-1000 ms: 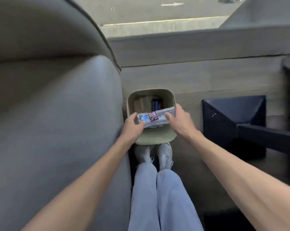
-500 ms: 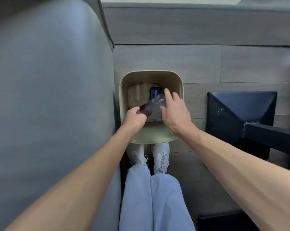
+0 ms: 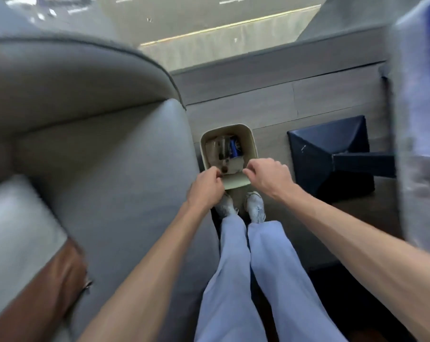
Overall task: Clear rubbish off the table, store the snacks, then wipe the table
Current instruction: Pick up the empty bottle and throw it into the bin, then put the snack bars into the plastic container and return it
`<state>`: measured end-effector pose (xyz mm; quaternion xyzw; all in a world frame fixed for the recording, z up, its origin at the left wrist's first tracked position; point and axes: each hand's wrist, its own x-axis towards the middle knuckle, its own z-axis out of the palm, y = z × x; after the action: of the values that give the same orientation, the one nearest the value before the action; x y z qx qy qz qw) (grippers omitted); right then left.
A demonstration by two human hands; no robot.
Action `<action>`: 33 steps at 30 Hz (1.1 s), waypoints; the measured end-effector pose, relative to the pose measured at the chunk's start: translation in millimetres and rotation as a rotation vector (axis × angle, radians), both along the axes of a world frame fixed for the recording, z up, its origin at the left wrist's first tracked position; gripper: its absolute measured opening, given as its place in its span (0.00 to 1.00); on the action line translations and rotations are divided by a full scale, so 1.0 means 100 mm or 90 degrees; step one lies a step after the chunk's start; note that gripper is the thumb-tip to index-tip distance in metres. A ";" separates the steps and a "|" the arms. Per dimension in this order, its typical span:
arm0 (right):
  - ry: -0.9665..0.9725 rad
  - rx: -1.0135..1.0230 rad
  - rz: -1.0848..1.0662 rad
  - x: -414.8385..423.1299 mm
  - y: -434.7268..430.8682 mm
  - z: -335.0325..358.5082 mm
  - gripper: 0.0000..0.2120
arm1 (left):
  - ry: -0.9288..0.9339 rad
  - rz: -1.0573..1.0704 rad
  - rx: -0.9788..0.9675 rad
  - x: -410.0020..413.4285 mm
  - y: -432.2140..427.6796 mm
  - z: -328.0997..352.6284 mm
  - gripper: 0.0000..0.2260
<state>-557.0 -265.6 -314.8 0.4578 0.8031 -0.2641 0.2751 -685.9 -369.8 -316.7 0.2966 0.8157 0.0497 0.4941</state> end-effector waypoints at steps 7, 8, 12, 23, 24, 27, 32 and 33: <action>0.122 -0.017 -0.022 0.53 -0.30 1.77 0.18 | 0.185 -0.269 0.045 0.50 -0.14 1.66 0.11; 0.119 -0.004 -0.017 0.66 -0.36 1.97 0.19 | 0.186 -0.293 0.062 0.61 -0.10 1.85 0.11; 0.126 -0.003 -0.091 1.30 -0.66 2.53 0.20 | 0.135 -0.285 0.107 1.04 -0.03 2.39 0.14; 0.212 0.038 -0.511 3.59 -2.03 3.09 0.15 | 0.094 -0.474 0.145 2.77 -0.60 3.12 0.16; 0.216 0.054 -0.548 3.83 -2.18 3.14 0.15 | 0.092 -0.502 0.156 2.96 -0.63 3.18 0.16; 0.199 0.113 -0.637 4.48 -2.58 3.36 0.14 | 0.102 -0.576 0.219 3.57 -0.68 3.37 0.16; 0.181 0.227 -0.809 5.25 -3.12 3.64 0.14 | 0.093 -0.723 0.322 4.55 -0.68 3.66 0.18; 0.177 0.237 -0.836 5.35 -3.17 3.67 0.14 | 0.087 -0.746 0.337 4.71 -0.69 3.71 0.18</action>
<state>-22.0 -582.6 51.8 0.8502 0.4201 -0.2897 -0.1299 -214.6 -438.3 54.1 0.8073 0.5082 -0.0479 0.2960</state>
